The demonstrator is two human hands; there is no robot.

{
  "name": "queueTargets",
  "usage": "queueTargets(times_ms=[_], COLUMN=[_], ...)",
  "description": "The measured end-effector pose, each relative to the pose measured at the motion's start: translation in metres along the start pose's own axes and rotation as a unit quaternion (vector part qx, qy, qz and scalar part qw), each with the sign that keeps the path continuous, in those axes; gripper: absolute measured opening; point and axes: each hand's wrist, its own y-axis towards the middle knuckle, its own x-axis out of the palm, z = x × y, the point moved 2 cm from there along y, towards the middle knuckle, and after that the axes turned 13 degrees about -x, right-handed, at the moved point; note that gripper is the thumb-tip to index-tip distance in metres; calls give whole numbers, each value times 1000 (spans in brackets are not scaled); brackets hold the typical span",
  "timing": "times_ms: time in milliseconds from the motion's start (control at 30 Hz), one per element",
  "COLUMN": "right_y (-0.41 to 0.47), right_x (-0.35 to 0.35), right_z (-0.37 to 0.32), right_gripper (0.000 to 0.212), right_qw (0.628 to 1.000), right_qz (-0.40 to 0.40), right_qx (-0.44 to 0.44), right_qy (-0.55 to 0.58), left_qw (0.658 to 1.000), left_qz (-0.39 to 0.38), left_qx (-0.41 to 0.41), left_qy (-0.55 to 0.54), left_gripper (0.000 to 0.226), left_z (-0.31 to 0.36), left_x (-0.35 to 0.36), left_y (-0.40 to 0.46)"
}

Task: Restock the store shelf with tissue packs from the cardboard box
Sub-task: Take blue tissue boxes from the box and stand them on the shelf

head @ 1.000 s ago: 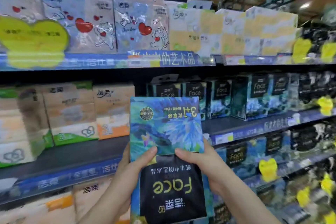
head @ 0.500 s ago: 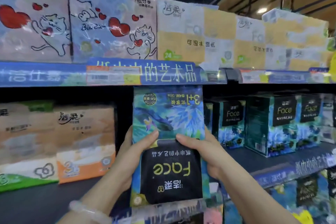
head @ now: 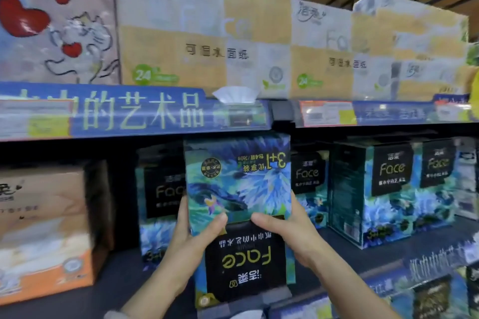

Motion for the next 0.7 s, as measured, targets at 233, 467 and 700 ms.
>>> queueTargets(times_ms=[233,467,700], right_y=[0,7,13], right_x=[-29,14,65], right_z=[21,28,39], right_gripper=[109,80,95], right_qw=[1000,998,998], right_qz=[-6,-56,-62], right_qx=[21,14,13], right_qy=[-18,-10,4], left_qw=[996,997,997], left_qz=[-2,51,67], left_qx=[-50,-47,-24], left_qy=[70,28,-24], left_gripper=[139,121,110], left_z=[-22,-17,-8], left_x=[21,-26,-65], left_y=[14,-2,-8])
